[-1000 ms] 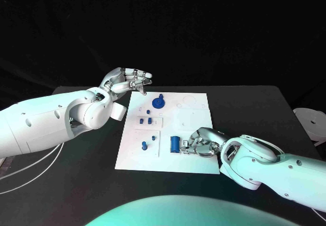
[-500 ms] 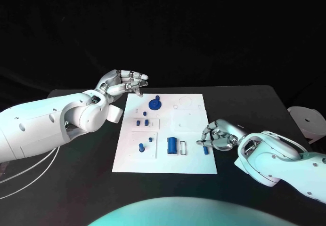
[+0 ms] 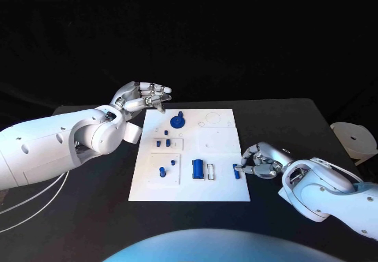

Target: Assemble the parts on the task board

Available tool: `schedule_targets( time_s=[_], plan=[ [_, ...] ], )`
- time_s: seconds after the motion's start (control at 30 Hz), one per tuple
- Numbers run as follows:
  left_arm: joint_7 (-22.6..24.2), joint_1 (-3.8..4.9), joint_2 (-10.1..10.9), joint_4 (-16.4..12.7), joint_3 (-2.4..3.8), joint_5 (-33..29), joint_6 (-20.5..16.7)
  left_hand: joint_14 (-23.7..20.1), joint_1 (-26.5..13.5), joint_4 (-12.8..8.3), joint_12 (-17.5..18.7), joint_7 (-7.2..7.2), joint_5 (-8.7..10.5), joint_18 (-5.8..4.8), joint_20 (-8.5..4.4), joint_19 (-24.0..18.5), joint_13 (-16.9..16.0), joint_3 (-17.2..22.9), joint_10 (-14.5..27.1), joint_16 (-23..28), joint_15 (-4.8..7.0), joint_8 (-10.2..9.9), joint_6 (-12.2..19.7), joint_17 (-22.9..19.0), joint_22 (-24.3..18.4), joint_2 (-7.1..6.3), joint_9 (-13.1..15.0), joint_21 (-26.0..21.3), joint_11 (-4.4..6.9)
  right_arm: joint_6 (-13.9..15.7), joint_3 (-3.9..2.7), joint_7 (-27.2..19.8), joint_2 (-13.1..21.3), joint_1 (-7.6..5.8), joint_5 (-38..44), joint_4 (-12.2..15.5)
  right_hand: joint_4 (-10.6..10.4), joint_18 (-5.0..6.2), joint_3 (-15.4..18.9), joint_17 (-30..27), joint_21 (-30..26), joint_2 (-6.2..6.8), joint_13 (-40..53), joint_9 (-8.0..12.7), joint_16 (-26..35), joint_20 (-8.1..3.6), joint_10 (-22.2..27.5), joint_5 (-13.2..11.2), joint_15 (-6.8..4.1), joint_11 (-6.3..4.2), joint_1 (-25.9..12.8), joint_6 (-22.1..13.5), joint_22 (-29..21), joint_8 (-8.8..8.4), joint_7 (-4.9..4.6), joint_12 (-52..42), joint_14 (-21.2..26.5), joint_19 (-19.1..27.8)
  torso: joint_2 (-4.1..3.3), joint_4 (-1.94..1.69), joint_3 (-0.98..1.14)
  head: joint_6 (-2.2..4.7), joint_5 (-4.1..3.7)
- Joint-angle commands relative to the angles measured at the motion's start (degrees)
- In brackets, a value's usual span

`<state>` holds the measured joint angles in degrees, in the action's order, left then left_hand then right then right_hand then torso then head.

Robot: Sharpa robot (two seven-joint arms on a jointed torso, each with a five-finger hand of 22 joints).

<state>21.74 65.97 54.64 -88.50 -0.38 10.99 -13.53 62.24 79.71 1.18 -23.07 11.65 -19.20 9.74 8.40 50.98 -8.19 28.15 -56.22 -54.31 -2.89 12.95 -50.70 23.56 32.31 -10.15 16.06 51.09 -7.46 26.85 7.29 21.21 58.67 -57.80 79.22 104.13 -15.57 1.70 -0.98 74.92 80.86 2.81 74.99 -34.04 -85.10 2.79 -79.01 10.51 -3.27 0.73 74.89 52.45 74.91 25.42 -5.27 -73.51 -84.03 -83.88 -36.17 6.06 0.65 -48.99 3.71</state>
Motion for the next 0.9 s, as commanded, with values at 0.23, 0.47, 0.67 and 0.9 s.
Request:
schedule_targets(
  time_s=[0.23, 0.47, 0.67, 0.9],
  plan=[
    [0.6, -0.02, -0.4, 0.2, 0.05, -0.2, 1.2, -0.4, -0.2, 0.1, -0.2, 0.12, -0.14, 0.76, -0.11, -0.3, -0.1, 0.3, 0.4, -0.2, -0.12, 0.2, 0.4, 0.1, 0.1, 0.12, -0.1, 0.2, -0.16, -1.6, 0.00, 3.1, -2.4, 1.37, 4.2, -2.3, -0.5, 0.17, -0.3, 4.4, 0.1, -0.17, 0.2, 0.1, 0.0, 0.46, 0.0, -0.4, 0.34, 0.12, 0.3, 0.5, 12.6, -0.26, 0.06, 0.1, -3.7, -2.6, -0.11, -0.41, -0.05, -0.05, 0.05],
    [0.6, -0.03, -0.2, 0.2, 0.05, -0.2, 1.2, -0.4, -0.2, 0.1, -0.2, 0.12, -0.14, 0.76, -0.11, -0.3, -0.1, 0.3, 0.4, -0.2, -0.12, 0.2, 0.4, 0.1, 0.1, 0.12, -0.1, 0.2, -0.16, -2.7, 0.02, 3.8, -3.3, 1.83, 4.7, -3.0, -0.7, 0.16, -0.3, 4.4, 0.2, -0.22, 0.1, 0.0, -0.1, 0.47, 0.0, -0.3, 0.29, 0.02, 0.4, 1.0, 12.6, -0.16, 0.22, 0.1, -3.8, -2.6, -0.12, -0.27, -0.02, -0.23, 0.18],
    [0.6, -0.02, -0.2, 0.1, 0.05, -0.2, 1.2, -0.4, -0.2, 0.1, -0.2, 0.12, -0.14, 0.76, -0.11, -0.3, -0.1, 0.3, 0.4, -0.2, -0.12, 0.2, 0.4, 0.1, 0.1, 0.12, -0.1, 0.2, -0.16, -4.0, 0.08, 4.4, -3.7, 2.02, 5.5, -3.4, -0.5, 0.18, -0.6, 4.4, 0.1, -0.27, 0.1, 0.1, 0.0, 0.42, 0.0, -0.4, 0.16, -0.16, 1.1, 1.3, 12.6, -0.21, 0.41, 0.2, -3.7, -2.6, -0.06, -0.30, -0.01, -0.41, 0.23],
    [0.5, -0.02, -0.1, 0.1, 0.05, -0.2, 1.2, -0.4, -0.2, 0.1, -0.2, 0.12, -0.14, 0.76, -0.11, -0.3, -0.1, 0.3, 0.4, -0.2, -0.12, 0.2, 0.4, 0.1, 0.1, 0.12, -0.1, 0.2, -0.16, -6.0, 0.14, 5.2, -4.1, 2.30, 6.8, -3.5, 0.0, 0.16, -1.5, 4.4, 0.2, -0.01, 0.1, 0.2, 0.0, 0.23, 0.1, -0.7, -0.08, -0.43, 3.2, 1.9, 12.6, -0.39, 0.71, 0.3, -3.7, -2.6, -0.05, -0.27, 0.04, -0.53, 0.37]
  ],
)
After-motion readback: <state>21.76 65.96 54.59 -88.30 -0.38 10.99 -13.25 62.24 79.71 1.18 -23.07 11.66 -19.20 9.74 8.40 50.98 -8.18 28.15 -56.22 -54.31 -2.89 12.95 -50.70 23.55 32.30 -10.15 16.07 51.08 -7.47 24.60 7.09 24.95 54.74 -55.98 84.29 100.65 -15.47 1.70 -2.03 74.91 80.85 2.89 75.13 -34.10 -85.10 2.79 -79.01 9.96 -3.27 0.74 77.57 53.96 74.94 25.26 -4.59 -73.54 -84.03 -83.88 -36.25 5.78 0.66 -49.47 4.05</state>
